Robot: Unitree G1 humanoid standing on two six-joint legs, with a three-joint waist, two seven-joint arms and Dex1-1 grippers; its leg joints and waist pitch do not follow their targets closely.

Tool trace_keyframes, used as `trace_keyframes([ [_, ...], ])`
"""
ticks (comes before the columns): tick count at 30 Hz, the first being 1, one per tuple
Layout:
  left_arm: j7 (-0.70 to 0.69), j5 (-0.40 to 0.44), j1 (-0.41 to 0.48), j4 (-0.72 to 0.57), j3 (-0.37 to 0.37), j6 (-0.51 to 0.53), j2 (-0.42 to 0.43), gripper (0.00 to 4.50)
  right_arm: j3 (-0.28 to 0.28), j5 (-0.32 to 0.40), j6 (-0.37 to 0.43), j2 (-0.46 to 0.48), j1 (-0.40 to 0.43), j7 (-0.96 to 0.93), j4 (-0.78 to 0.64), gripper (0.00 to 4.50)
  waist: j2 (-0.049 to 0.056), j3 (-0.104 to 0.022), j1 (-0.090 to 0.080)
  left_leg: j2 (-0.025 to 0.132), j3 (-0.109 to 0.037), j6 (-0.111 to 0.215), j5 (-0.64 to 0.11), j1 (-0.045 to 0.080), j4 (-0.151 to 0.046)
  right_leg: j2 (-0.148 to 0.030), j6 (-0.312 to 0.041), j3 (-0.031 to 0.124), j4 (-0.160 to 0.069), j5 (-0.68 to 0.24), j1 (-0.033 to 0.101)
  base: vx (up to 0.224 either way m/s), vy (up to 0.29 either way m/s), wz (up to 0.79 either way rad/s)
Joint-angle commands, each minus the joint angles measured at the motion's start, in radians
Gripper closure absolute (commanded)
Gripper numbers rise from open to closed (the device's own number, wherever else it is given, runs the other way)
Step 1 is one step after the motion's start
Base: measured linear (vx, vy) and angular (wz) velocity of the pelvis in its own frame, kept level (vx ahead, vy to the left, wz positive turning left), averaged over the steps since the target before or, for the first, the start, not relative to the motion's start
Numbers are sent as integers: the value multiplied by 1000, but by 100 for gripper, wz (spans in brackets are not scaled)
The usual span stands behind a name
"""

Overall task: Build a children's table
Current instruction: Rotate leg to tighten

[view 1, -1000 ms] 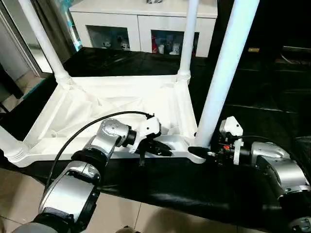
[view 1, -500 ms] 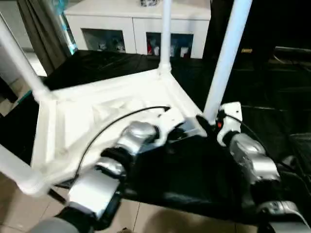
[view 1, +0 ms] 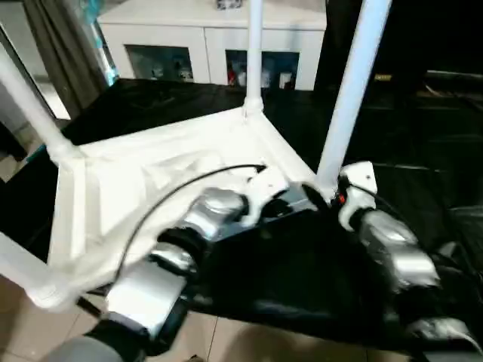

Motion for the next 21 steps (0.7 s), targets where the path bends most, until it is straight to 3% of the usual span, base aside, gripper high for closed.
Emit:
trace_keyframes([
  [1, -110, -11, 18, -36, -26, -50, 11, 450, 67, 31, 16, -14, 14, 153, -63, 73, -26, -63, 6, 74, -39, 176, -90, 1, -56, -103, -130, 64, -82, -217, 61, 0, 0, 0],
  [2, -153, -11, 27, -44, -30, -61, 38, 450, 67, 47, 31, -41, 26, 207, -87, 73, -33, -63, 5, 76, -39, 184, -88, -2, -56, -103, -135, 63, -79, -204, 61, 0, 0, 0],
  [7, -331, -47, 57, -89, -27, -65, 108, 450, 69, 78, 57, -121, 52, 335, -138, 73, -27, -63, 8, 80, -40, 170, -99, 1, -57, -106, -149, 64, -78, -215, 55, 0, 0, 0],
  [8, -372, -56, 64, -101, -27, -60, 121, 450, 70, 81, 61, -134, 55, 356, -143, 73, -31, -64, 8, 82, -40, 167, -97, 2, -58, -106, -156, 65, -76, -205, 55, 0, 0, 0],
  [11, -448, -69, 83, -132, -30, -49, 147, 450, 83, 87, 69, -159, 58, 405, -150, 73, -27, -68, 17, 85, -39, 170, -72, 2, -54, -109, -176, 67, -66, -155, 53, 0, 0, 0],
  [15, -458, -75, 88, -142, -29, -48, 151, 450, 92, 81, 72, -160, 58, 422, -149, 100, -28, -67, 23, 85, -38, 168, -67, 0, -53, -110, -180, 67, -64, -141, 51, 0, 0, 0],
  [21, -448, -79, 96, -162, -20, -39, 148, 450, 111, 80, 90, -145, 67, 432, -164, 148, -30, -66, 24, 83, -39, 151, -77, 1, -55, -109, -159, 67, -69, -189, 51, 0, 0, 0],
])
